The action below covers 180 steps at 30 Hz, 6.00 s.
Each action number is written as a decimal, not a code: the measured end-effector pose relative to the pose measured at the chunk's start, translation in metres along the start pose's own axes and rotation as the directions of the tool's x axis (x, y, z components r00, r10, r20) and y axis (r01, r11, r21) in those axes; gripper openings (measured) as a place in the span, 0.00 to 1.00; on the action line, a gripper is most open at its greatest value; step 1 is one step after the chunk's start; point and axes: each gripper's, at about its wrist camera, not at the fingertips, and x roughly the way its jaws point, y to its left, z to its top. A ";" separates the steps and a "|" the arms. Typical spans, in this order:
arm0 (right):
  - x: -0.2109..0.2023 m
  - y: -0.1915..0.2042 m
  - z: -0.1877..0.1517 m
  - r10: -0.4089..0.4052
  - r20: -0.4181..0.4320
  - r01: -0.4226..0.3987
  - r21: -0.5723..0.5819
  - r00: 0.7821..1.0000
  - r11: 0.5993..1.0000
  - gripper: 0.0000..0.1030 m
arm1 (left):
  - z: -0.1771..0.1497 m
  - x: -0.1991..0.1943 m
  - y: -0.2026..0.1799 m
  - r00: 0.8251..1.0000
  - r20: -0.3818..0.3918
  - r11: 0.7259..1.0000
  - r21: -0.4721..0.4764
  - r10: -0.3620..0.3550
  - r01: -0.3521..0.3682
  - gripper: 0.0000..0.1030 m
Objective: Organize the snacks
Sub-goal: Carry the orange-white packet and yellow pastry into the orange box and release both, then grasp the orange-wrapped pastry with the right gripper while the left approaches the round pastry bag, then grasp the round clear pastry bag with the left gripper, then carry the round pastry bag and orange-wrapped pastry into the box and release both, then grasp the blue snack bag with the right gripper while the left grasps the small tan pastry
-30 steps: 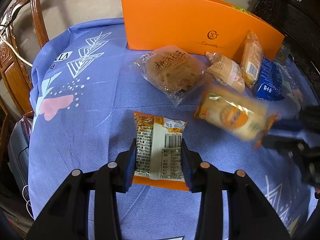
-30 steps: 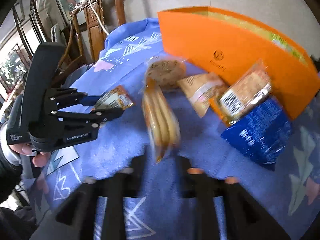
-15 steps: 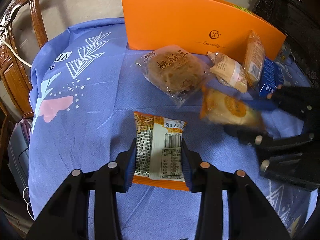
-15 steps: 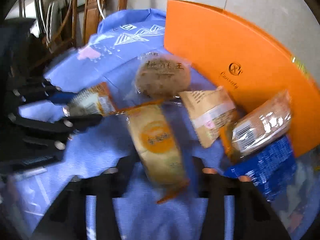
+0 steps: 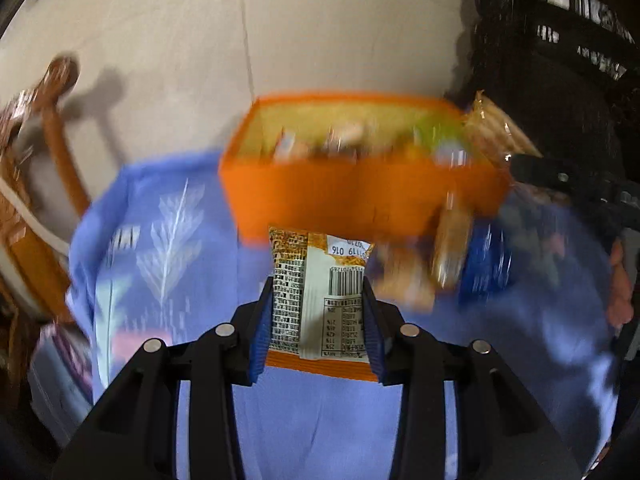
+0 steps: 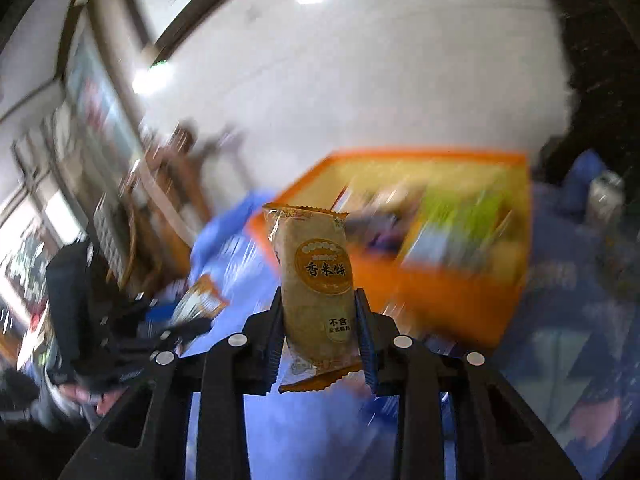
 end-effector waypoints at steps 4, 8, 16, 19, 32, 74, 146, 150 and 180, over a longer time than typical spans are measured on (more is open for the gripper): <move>0.017 -0.032 0.036 -0.094 -0.014 0.095 0.072 0.995 0.993 0.32 | 0.054 0.020 0.009 1.000 -0.021 0.999 -0.049 -0.016 0.015 0.37; 0.043 -0.059 0.048 -0.170 -0.096 0.182 0.139 0.981 0.973 0.32 | 0.091 0.047 0.015 0.997 -0.076 0.997 -0.081 -0.011 0.005 0.37; 0.074 -0.058 0.060 -0.271 -0.200 0.309 0.193 0.942 0.931 0.65 | 0.148 0.096 0.014 0.992 -0.127 0.984 -0.178 0.001 -0.024 0.75; 0.040 -0.041 0.059 -0.294 -0.131 0.312 0.149 0.947 0.938 0.75 | 0.141 0.090 0.012 0.988 -0.147 0.984 -0.165 0.048 -0.072 0.84; 0.065 -0.018 -0.021 -0.266 -0.328 0.330 0.157 0.906 0.931 0.79 | 0.007 0.069 0.028 0.940 -0.332 0.991 -0.079 0.080 -0.112 0.86; 0.020 -0.005 -0.027 -0.093 -0.364 0.184 0.226 0.927 0.957 0.36 | -0.014 0.080 0.000 0.893 -0.435 0.984 -0.172 -0.120 0.048 0.01; 0.049 -0.051 0.097 -0.305 -0.111 0.324 0.252 0.946 0.912 0.67 | 0.134 0.077 -0.011 0.964 -0.263 0.983 -0.169 0.026 -0.073 0.90; 0.016 -0.054 0.053 -0.342 -0.129 0.363 0.233 0.931 0.902 0.74 | 0.097 0.056 -0.022 0.965 -0.262 0.989 -0.134 0.021 -0.058 0.92; 0.059 -0.082 -0.069 -0.303 -0.433 0.409 0.176 0.849 0.895 0.49 | 0.012 0.095 -0.067 0.868 -0.492 0.986 -0.164 -0.065 -0.019 0.92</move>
